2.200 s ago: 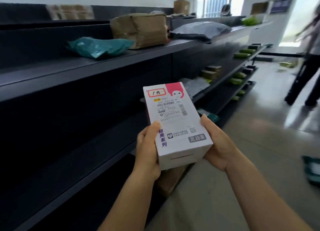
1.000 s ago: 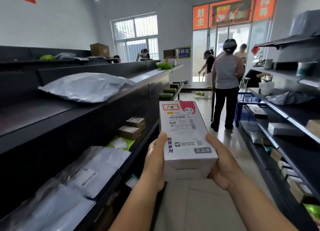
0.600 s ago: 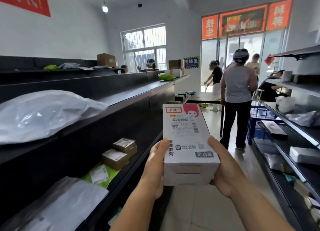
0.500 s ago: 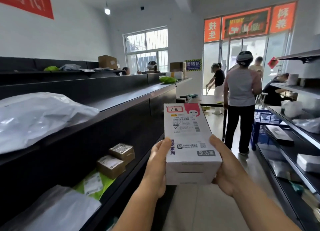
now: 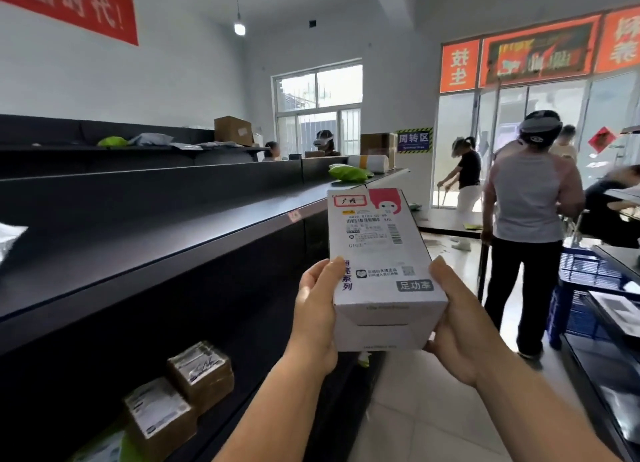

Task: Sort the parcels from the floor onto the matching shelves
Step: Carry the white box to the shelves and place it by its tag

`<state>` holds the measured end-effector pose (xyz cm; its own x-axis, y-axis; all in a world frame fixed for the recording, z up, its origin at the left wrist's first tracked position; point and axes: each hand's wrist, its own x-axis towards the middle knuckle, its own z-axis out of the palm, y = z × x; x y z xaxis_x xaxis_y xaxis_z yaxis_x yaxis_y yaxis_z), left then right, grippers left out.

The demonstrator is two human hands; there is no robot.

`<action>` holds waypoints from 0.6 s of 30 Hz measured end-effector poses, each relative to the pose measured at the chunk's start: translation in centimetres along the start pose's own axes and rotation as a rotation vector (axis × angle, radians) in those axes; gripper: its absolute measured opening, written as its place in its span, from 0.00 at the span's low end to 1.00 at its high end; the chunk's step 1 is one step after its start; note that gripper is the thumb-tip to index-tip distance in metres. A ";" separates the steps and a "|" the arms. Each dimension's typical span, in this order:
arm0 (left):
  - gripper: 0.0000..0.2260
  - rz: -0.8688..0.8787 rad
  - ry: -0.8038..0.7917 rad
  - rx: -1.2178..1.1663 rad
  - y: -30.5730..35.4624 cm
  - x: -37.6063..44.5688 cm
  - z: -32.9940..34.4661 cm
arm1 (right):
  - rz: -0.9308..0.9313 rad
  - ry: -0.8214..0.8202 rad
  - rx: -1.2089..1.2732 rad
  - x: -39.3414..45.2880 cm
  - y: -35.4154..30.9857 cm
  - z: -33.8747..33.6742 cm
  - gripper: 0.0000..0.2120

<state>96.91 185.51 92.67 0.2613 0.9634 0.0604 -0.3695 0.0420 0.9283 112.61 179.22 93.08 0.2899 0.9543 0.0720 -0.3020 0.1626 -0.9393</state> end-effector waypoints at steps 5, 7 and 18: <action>0.14 0.109 0.111 -0.078 -0.5 6.2 2.3 | -0.062 -0.130 -0.015 7.4 -0.5 -1.9 0.22; 0.12 0.160 0.163 -0.086 -0.6 8.6 3.7 | -0.087 -0.200 -0.027 10.8 -1.0 -2.9 0.20; 0.17 0.276 0.324 -0.005 -1.2 18.6 10.5 | -0.089 -0.398 0.108 25.1 -3.1 -7.2 0.13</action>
<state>111.62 200.54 96.52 -0.1419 0.9721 0.1868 -0.3912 -0.2284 0.8915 127.33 200.86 95.43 -0.0475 0.9542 0.2955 -0.3915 0.2544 -0.8843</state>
